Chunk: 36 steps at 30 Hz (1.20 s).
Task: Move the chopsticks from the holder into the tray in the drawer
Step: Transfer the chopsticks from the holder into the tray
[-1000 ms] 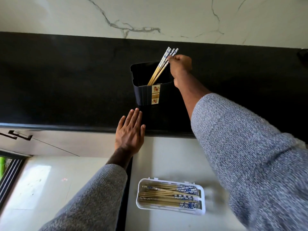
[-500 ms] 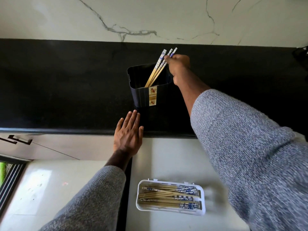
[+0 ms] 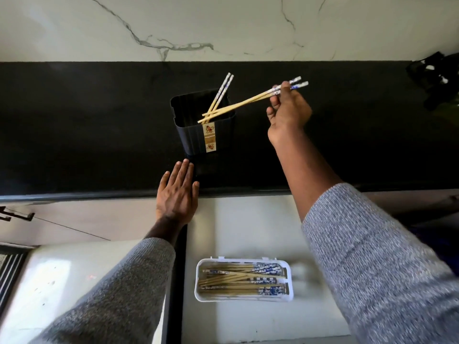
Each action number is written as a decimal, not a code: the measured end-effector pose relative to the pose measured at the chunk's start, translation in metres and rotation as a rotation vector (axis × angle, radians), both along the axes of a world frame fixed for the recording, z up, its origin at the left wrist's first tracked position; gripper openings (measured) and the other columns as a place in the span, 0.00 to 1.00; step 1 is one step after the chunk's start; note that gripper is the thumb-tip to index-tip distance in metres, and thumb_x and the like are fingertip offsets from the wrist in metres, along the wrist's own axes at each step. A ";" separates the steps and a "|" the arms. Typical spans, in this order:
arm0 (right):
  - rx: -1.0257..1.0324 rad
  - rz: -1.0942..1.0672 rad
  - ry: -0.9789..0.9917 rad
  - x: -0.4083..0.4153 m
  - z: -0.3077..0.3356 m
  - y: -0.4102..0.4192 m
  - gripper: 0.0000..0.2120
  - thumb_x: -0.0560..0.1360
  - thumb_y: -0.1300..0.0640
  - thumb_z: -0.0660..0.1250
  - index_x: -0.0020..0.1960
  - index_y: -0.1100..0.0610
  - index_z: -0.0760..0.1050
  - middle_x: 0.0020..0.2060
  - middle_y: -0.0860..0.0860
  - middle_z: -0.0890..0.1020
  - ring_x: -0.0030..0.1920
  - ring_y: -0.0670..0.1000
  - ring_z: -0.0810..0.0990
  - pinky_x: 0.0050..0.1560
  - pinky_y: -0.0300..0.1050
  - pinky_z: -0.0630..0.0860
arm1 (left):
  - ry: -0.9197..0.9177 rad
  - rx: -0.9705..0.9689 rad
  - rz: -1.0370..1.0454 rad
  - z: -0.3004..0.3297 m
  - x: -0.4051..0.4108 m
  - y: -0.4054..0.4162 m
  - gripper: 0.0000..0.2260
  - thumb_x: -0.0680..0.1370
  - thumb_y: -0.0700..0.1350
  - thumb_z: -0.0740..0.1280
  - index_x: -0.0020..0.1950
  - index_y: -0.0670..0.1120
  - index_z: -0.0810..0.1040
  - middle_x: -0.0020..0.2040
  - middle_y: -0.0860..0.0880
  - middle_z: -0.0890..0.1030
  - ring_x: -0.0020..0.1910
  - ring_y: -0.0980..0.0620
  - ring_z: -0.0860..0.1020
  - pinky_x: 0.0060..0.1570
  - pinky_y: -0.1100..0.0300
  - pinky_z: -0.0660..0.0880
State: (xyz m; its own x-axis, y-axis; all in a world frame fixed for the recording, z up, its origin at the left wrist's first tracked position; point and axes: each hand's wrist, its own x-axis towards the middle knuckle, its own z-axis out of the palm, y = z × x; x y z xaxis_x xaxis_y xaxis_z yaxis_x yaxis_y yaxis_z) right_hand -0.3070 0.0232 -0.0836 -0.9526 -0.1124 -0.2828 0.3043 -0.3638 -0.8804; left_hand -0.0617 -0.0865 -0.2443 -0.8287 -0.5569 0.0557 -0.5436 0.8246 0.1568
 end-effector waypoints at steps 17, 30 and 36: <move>0.242 -0.173 -0.396 0.190 -0.179 0.193 0.12 0.76 0.60 0.72 0.35 0.55 0.76 0.28 0.50 0.79 0.28 0.46 0.75 0.32 0.41 0.71 | 0.024 0.001 -0.010 -0.002 0.000 0.001 0.28 0.85 0.55 0.45 0.82 0.43 0.58 0.82 0.45 0.57 0.81 0.47 0.55 0.78 0.46 0.54; 0.427 -0.111 -0.686 0.245 -0.228 0.190 0.08 0.76 0.61 0.73 0.44 0.65 0.76 0.28 0.57 0.76 0.25 0.50 0.74 0.25 0.40 0.77 | 0.024 -0.008 -0.011 -0.005 0.001 -0.001 0.27 0.86 0.55 0.45 0.82 0.44 0.55 0.83 0.46 0.55 0.82 0.48 0.53 0.79 0.46 0.51; 0.513 -0.049 -0.586 0.249 -0.218 0.187 0.09 0.75 0.65 0.73 0.37 0.67 0.78 0.28 0.58 0.78 0.26 0.53 0.75 0.27 0.43 0.79 | 0.026 -0.008 -0.012 -0.004 0.000 -0.001 0.27 0.86 0.55 0.46 0.82 0.44 0.55 0.83 0.46 0.56 0.82 0.48 0.53 0.79 0.46 0.52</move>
State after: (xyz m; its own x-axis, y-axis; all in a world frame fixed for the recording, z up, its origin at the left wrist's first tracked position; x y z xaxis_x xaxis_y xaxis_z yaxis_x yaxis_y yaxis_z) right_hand -0.0577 0.2099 -0.3016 -0.6321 0.2069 -0.7467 0.7658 0.0202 -0.6427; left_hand -0.0612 -0.0871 -0.2483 -0.8335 -0.5463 0.0821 -0.5294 0.8323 0.1643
